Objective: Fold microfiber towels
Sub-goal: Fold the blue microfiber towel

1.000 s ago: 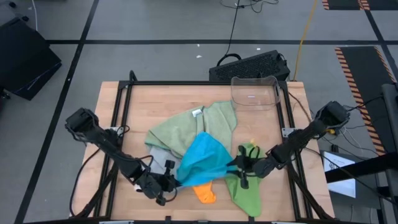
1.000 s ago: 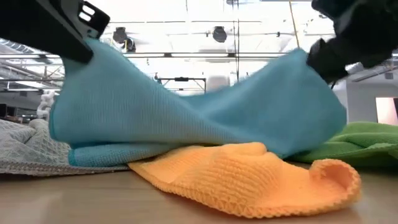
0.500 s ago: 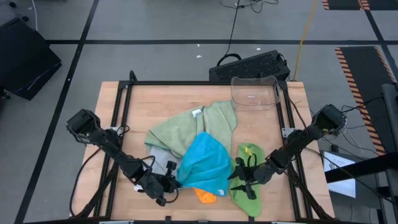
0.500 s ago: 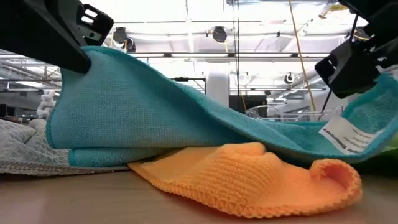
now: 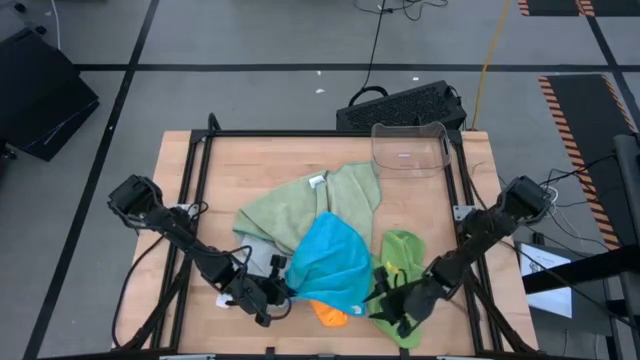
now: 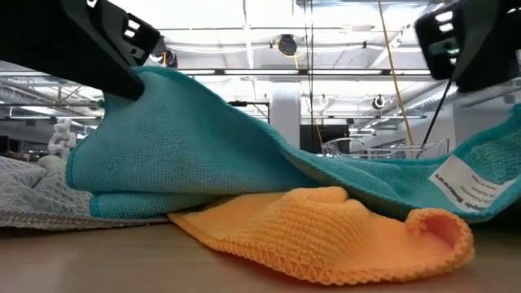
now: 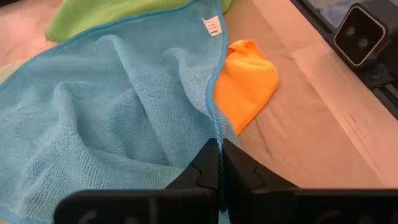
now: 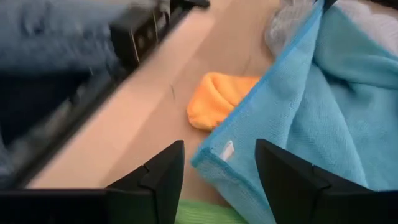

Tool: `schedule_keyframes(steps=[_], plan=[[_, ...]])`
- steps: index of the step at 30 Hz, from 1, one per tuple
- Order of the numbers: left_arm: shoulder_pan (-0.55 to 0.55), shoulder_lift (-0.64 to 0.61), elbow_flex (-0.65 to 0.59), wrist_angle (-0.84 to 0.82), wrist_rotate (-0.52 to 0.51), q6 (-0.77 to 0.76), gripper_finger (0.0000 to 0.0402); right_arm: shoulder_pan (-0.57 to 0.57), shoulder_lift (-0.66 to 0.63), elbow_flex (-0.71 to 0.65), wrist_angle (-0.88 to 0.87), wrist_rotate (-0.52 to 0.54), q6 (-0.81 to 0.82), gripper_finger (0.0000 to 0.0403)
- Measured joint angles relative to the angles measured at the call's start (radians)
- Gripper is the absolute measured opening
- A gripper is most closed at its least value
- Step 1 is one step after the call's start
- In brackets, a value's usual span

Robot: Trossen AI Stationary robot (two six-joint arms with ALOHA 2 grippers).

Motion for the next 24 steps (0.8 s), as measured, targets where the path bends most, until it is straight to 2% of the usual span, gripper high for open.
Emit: schedule_keyframes(steps=[3, 10, 14, 20, 24], plan=[[0.002, 0.0, 0.0, 0.002, 0.0, 0.001, 0.0018, -0.025, 0.03, 0.053, -0.118, -0.065, -0.017, 0.0188], [0.002, 0.0, 0.0, 0.002, 0.008, 0.009, 0.0008, -0.06, 0.043, 0.067, -0.129, -0.176, -0.116, 0.0177], [0.003, 0.0, 0.0, 0.002, 0.008, 0.009, 0.0021, -0.073, 0.045, 0.067, -0.121, -0.208, -0.154, 0.0139], [0.011, 0.0, 0.0, 0.002, 0.008, 0.012, 0.0005, -0.096, 0.076, 0.067, -0.11, -0.281, -0.185, 0.0079], [0.014, 0.0, 0.0, 0.001, 0.008, 0.009, 0.0015, -0.101, 0.1, 0.067, -0.113, -0.334, -0.175, 0.0037]])
